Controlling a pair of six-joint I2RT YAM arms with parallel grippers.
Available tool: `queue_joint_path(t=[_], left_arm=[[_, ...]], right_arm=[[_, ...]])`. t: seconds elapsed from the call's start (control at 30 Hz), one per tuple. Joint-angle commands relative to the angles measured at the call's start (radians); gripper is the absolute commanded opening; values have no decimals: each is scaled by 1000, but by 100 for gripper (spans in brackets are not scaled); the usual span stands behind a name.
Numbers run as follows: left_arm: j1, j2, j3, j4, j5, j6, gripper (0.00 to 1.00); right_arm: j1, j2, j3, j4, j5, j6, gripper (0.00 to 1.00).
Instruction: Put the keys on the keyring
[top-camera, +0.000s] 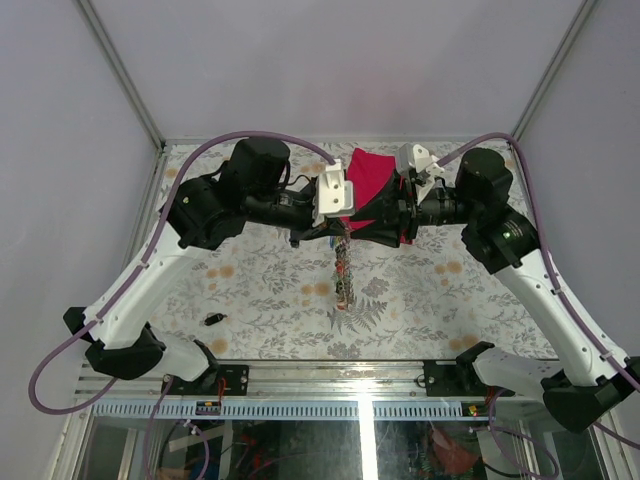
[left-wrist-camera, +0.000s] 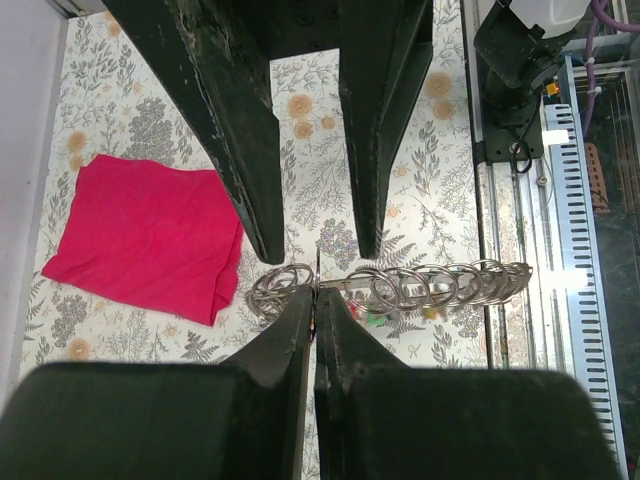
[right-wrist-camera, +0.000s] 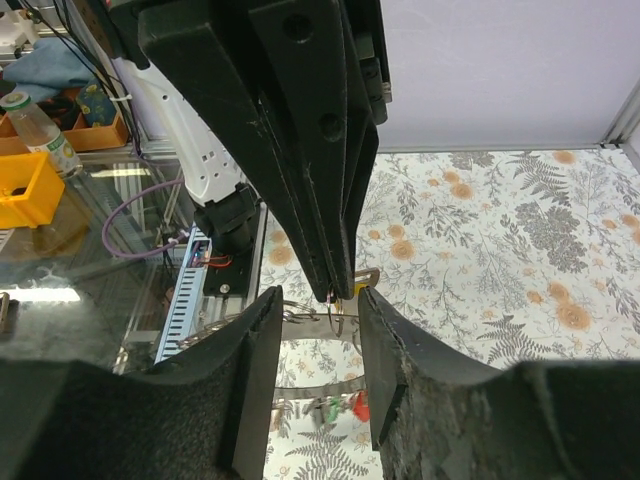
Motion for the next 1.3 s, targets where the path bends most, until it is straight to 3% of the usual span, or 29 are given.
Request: queue_joint_path(t=[0.0, 0.5, 0.6, 0.7, 0.83, 1.03, 1.27], left_arm=[[-6, 0, 53, 34, -18, 10, 0], [-16, 4, 61, 34, -11, 14, 0], [-16, 4, 59, 35, -13, 13, 0], [-16, 3, 58, 35, -20, 15, 0], [-17, -13, 48, 39, -37, 16, 0], [-16, -81, -39, 124, -32, 3, 18], [-16, -138, -113, 183, 1, -20, 29]], right_arm=[[0, 16, 33, 14, -44, -14, 43], [29, 46, 34, -20, 19, -68, 32], [41, 52, 33, -9, 18, -67, 22], [49, 53, 31, -5, 20, -66, 1], [49, 26, 20, -5, 42, -81, 0], [49, -9, 19, 10, 55, -82, 0], [49, -56, 28, 34, 40, -74, 0]])
